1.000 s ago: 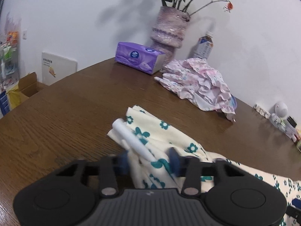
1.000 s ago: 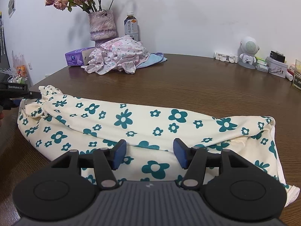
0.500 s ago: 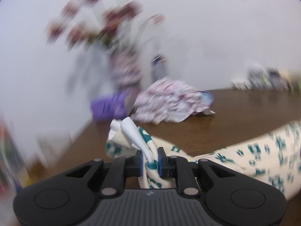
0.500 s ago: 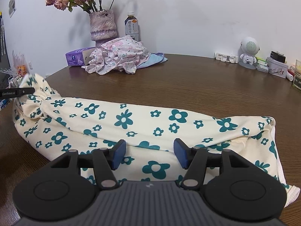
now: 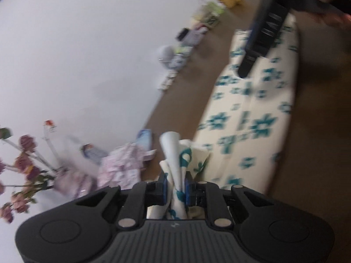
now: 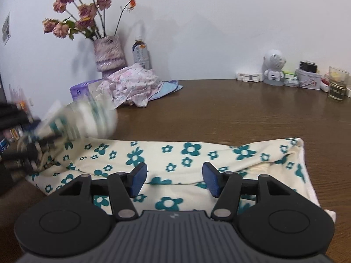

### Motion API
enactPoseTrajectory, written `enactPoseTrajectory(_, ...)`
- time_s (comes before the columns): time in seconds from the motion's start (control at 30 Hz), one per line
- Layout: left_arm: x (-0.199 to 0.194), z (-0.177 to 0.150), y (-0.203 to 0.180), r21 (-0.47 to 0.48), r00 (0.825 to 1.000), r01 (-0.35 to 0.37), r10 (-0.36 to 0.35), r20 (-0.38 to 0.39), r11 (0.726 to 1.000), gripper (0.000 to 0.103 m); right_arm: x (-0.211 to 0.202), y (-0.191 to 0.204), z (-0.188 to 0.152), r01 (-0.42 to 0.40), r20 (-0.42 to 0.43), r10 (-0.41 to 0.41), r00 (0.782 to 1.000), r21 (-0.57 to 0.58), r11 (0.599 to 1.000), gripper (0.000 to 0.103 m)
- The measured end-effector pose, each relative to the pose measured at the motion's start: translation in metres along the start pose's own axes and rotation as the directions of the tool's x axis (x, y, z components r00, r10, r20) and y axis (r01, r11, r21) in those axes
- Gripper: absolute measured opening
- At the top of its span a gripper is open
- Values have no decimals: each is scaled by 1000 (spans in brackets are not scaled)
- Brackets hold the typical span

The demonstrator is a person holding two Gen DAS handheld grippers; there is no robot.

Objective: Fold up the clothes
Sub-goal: 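Lay the folded end down with the left tool while the right tool approaches it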

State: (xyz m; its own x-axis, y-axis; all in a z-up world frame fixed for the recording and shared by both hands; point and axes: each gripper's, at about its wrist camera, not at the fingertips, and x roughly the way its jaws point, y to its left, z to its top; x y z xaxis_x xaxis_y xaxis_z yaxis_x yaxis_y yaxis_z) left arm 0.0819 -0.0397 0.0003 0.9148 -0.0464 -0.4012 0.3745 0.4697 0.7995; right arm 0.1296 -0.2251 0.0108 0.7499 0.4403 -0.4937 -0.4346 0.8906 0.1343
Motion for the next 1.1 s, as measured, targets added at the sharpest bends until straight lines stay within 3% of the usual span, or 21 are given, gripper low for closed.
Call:
enactPoseTrajectory(0.2,6,0,-18,-7,999,50,-50,-19,999,15,-9,-11,-4,25,4,-25,1000,14,1000,57)
enactPoseTrajectory(0.3,6,2,-14,-48,999,52,-53,-13,997,25,-11,-12,-6,27,5,-27,1000,14,1000,58)
enactPoseTrajectory(0.47,-11,3,9,-195,996,87,-81,34,977,64,-11,-9,-7,22,0,-22,1000,6,1000,58)
enactPoseTrajectory(0.6,-30,-4,40,-382,982,179,-143,121,907,69,-11,-5,-9,19,-11,-19,1000,2,1000,58)
enactPoseTrajectory(0.73,-45,-21,64,-510,976,210,-144,166,834,69,-11,1,-10,4,-19,-4,1000,-3,1000,58)
enactPoseTrajectory(0.87,-64,-50,88,-620,968,245,-154,198,745,69,-14,15,-9,-52,-14,51,999,-20,998,58)
enactPoseTrajectory(1.03,-74,-80,110,-705,979,204,-127,160,679,69,-17,41,-3,-140,-19,139,990,-70,988,58)
enactPoseTrajectory(1.1,-73,-89,117,-732,984,178,-117,135,657,64,-16,54,0,-167,-24,165,986,-107,980,58)
